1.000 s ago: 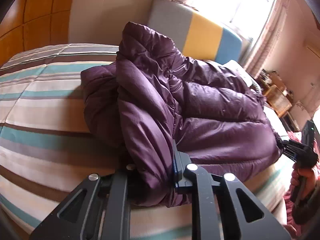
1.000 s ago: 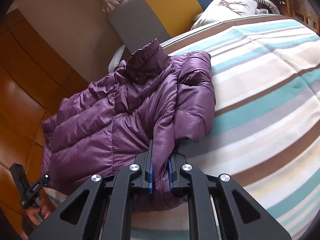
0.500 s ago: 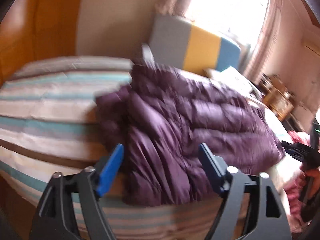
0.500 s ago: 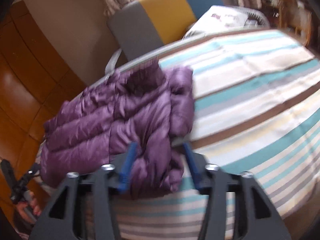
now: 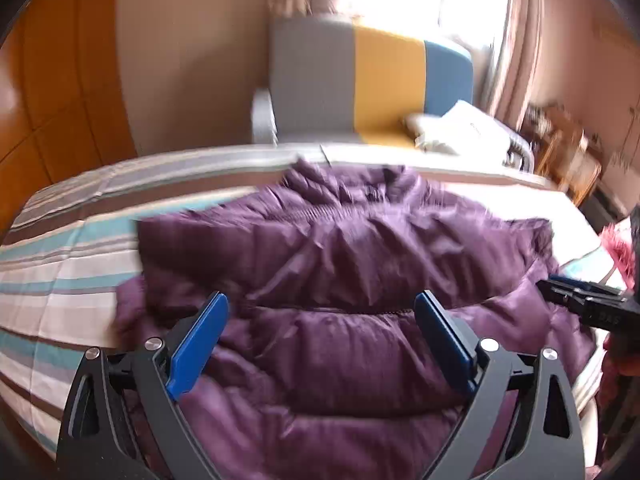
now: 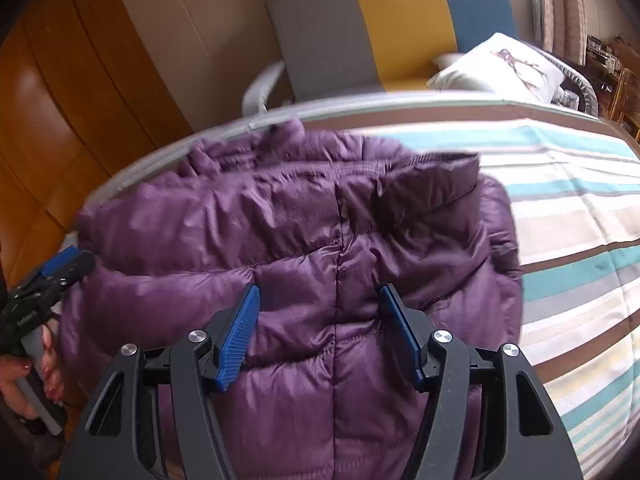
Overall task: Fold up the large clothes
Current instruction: 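Grasp the folded jacket edge with both grippers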
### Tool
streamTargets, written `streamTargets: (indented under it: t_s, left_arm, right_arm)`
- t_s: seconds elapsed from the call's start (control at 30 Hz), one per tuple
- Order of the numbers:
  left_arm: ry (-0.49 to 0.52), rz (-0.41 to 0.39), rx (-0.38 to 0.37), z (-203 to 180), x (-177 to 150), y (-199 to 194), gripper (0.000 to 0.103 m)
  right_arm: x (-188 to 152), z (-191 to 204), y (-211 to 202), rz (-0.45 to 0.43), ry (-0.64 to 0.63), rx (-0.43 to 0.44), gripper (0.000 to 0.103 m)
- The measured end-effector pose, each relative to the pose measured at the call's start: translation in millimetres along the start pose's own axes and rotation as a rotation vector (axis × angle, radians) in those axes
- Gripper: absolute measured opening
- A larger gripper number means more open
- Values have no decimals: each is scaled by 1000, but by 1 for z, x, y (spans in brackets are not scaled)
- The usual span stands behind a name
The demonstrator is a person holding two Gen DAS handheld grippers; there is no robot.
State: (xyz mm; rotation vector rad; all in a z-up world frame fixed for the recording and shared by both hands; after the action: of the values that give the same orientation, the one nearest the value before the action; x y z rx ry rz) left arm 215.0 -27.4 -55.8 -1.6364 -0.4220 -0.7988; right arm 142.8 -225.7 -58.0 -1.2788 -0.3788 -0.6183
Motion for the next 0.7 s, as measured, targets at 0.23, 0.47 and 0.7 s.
streamTargets:
  t_s: [0.23, 0.47, 0.7]
  left_arm:
    - [8, 32, -34, -20, -11, 15, 8]
    - [-74, -42, -83, -5, 23, -19, 6]
    - [-37, -58, -15, -5, 52, -5, 6]
  right_arm:
    - [-3, -1, 5, -5, -7, 13, 4]
    - [33, 7, -39, -123, -31, 40, 4]
    - [65, 11, -24, -132, -68, 42, 4]
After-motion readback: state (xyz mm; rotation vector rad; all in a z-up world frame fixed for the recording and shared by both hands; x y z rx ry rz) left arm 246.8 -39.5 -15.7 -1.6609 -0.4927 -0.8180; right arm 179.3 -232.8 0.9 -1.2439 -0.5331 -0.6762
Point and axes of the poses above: each gripper's, at about its wrist camera, not at the fingertips, and y roughly the way its jaws point, z to its left, x to its top, the point moved 1 cm from there along y, roughly the way its jaws point, and after that the axes turned 1 degree about -x, right-handed, at the moved point
